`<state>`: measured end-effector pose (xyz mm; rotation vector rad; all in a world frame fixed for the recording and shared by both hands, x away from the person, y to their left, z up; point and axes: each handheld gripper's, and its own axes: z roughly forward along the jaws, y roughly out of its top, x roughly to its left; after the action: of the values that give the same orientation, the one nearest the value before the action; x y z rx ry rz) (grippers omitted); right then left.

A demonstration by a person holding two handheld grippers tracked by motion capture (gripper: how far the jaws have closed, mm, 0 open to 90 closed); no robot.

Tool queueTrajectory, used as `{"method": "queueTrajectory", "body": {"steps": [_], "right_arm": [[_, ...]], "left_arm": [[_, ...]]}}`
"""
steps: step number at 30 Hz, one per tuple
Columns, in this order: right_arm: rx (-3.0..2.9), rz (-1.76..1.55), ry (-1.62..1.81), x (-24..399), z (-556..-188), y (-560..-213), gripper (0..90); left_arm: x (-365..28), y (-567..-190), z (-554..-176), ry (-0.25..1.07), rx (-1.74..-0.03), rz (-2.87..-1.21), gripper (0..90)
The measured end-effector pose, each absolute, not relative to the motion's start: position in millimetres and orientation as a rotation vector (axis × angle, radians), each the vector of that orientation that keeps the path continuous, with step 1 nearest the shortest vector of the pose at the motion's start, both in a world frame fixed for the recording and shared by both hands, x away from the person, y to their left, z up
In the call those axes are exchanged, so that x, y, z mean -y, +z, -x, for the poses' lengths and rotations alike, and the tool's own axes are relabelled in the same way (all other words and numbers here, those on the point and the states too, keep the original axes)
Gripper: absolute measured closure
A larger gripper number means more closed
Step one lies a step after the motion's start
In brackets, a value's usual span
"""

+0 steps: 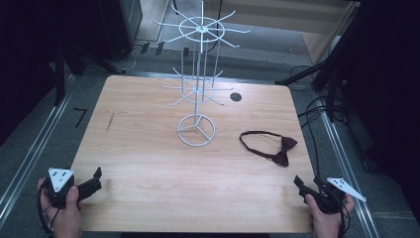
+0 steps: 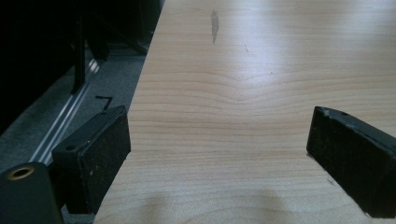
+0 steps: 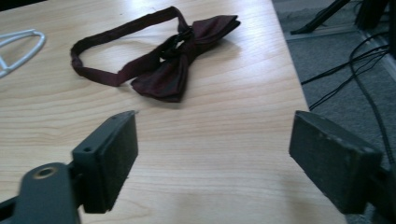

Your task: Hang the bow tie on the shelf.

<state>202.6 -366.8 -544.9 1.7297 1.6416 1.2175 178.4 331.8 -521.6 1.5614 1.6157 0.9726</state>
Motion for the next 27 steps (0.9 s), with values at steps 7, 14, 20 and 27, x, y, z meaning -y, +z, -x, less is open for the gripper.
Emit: {"method": "queueTrajectory", "body": {"steps": [7, 14, 20, 27], "right_arm": [[-1.691, -1.742, 1.203, 360, -209, -526, 12.2], [-1.845, -1.754, 1.112, 344, -236, -511, 2.2], [-1.958, -1.771, 1.022, 329, -262, -504, 0.0], [-2.042, -1.81, 0.907, 318, -290, -489, 0.0]], "left_arm": [[-334, -522, -179, 0.95, -1.626, -1.546, 7.1], [-336, -522, -178, 0.925, -1.618, -1.542, 7.1], [-336, -522, -179, 0.919, -1.618, -1.55, 7.1], [-337, -522, -179, 0.907, -1.62, -1.542, 7.1]]}}
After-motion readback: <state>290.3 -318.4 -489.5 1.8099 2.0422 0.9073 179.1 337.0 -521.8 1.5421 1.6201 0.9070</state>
